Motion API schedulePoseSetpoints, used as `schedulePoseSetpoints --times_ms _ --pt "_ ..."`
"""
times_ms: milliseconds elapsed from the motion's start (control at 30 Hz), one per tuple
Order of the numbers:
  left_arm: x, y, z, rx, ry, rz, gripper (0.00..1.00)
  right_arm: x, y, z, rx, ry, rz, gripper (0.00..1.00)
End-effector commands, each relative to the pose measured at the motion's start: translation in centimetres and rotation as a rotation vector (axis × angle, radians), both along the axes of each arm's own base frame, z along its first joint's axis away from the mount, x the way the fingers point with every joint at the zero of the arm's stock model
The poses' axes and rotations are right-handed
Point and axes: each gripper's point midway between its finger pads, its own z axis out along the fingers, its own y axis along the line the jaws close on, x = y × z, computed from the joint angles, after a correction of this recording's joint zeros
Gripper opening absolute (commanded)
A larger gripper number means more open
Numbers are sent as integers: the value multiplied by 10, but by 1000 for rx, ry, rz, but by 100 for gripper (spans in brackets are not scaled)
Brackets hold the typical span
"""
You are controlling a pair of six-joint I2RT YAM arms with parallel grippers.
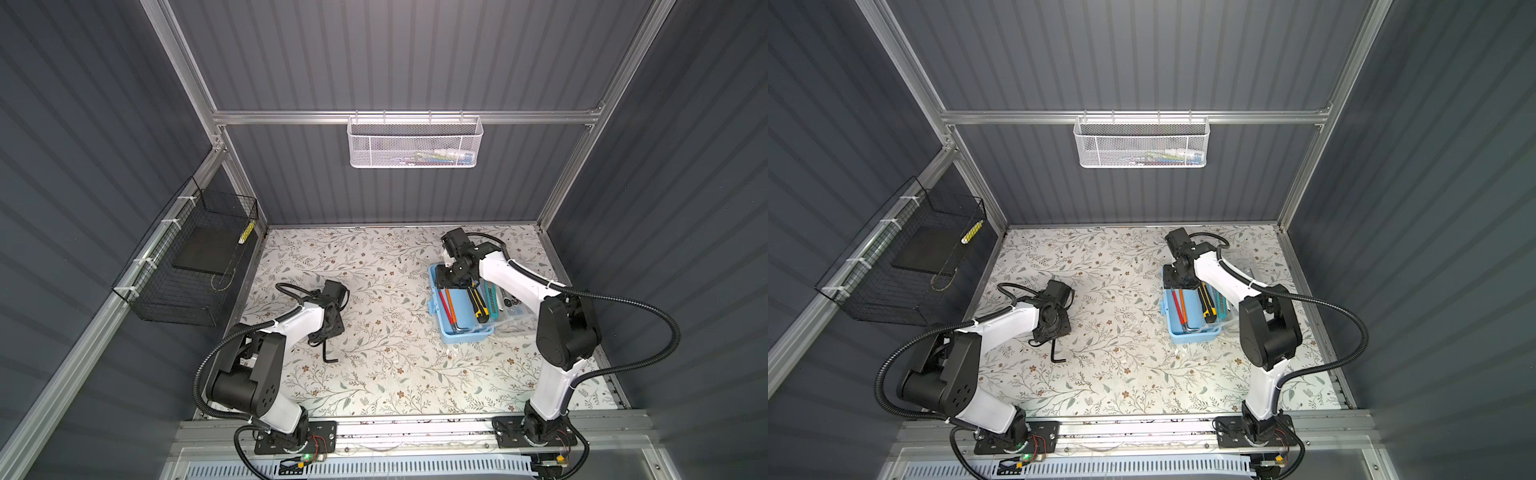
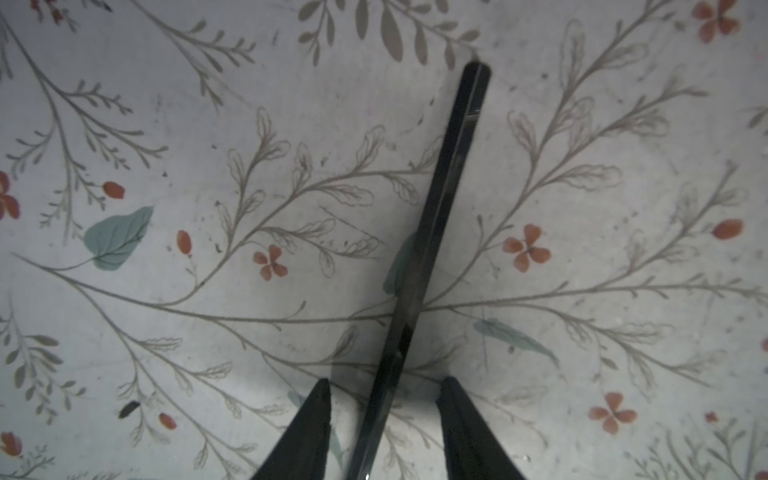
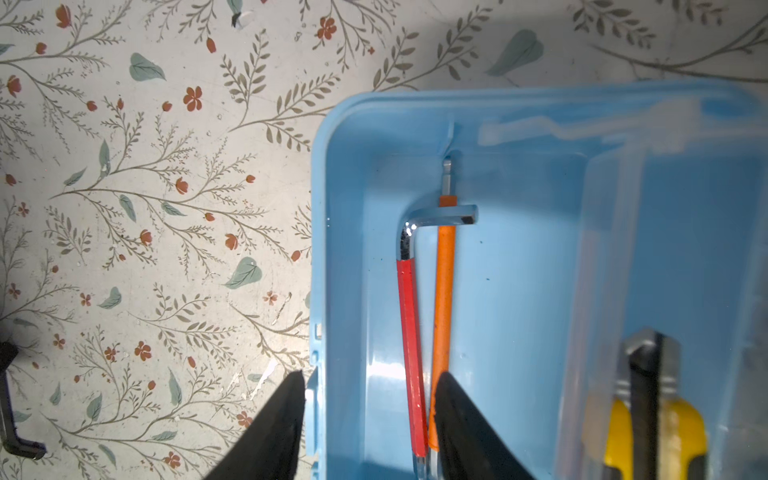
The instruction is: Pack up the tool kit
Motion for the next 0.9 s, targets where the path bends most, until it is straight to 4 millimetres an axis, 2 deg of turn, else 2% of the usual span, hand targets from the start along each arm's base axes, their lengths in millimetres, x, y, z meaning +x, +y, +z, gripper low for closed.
schedulePoseSetpoints --times_ms 0,167,300,400,667,867 --pt "-19 1 -13 -31 58 26 40 3 2 17 18 -31 -5 53" --pt "-19 -11 -20 -81 86 -30 21 2 1 17 17 -29 -6 55" --pt "-7 -30 -19 -170 58 -70 6 1 0 18 17 -31 -7 55" --pt "4 -42 -13 -230 25 -93 0 -1 -1 19 16 -34 -11 55" --pt "29 -65 15 -337 -75 -116 0 -6 3 26 68 -49 -18 54" --pt "52 -90 49 -473 -188 -121 0 -17 41 44 277 -85 59 55"
